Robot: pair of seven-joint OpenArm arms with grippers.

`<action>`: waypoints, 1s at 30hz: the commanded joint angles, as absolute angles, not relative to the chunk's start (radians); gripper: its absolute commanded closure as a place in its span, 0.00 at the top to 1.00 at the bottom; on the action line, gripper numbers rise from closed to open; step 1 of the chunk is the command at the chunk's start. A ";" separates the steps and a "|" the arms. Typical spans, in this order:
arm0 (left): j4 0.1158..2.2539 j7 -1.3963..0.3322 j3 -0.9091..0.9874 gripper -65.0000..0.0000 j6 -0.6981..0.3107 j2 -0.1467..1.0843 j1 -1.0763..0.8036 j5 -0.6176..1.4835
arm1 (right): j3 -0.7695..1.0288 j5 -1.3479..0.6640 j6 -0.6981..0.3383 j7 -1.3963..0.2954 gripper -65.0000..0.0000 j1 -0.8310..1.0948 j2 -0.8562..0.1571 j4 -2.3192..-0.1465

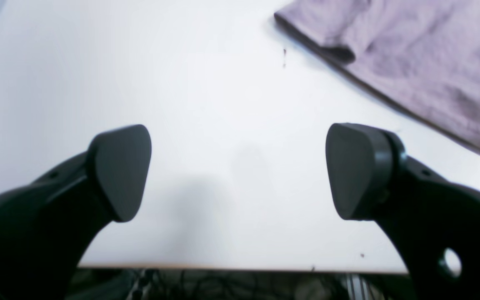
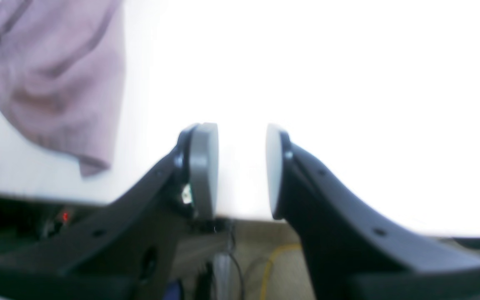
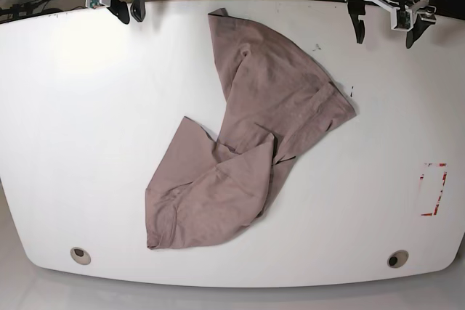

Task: Fold the T-shirt properly
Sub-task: 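Lower both grippers onto the mauve T-shirt and pinch two edges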

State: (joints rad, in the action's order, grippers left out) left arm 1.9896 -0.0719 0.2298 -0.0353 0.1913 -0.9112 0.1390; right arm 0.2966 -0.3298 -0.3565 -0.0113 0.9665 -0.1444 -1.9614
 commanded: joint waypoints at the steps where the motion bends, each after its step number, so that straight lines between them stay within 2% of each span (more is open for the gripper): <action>1: 2.005 -0.119 0.205 0.98 -0.038 0.236 -0.860 0.140 | 0.303 -0.338 -0.364 0.012 0.29 0.954 -0.127 -1.980; 4: 2.005 -0.174 0.170 0.98 -0.038 0.265 -0.800 0.139 | 0.303 -0.340 -0.364 0.010 0.43 0.932 -0.127 -1.980; 6: 2.005 -0.209 0.157 0.98 -0.038 0.269 -0.754 0.137 | 0.303 -0.340 -0.364 0.010 0.57 0.918 -0.125 -1.980; 8: 2.005 -0.251 0.154 0.98 -0.038 0.269 -0.711 0.137 | 0.303 -0.340 -0.363 0.010 0.65 0.906 -0.125 -1.980; 12: 2.003 -0.343 0.151 0.99 -0.045 0.269 -0.624 0.136 | 0.303 -0.340 -0.364 -0.039 0.63 0.872 -0.125 -1.977; 15: 2.003 -0.404 0.139 0.99 -0.125 0.268 -0.558 0.136 | 0.305 -0.340 -0.364 -0.108 0.60 0.831 -0.122 -1.977; 18: 2.002 -0.444 0.136 0.99 -0.157 0.265 -0.504 0.134 | 0.302 -0.340 -0.366 -0.130 0.59 0.809 -0.122 -1.977; 24: 1.945 -0.547 0.054 0.99 -0.165 0.268 -0.377 0.134 | 0.300 -0.340 -0.366 -0.131 0.59 0.780 -0.120 -1.977; 30: 1.879 -0.558 -0.021 0.99 -0.165 0.269 -0.314 0.133 | 0.305 -0.340 -0.366 -0.196 0.60 0.736 -0.122 -1.975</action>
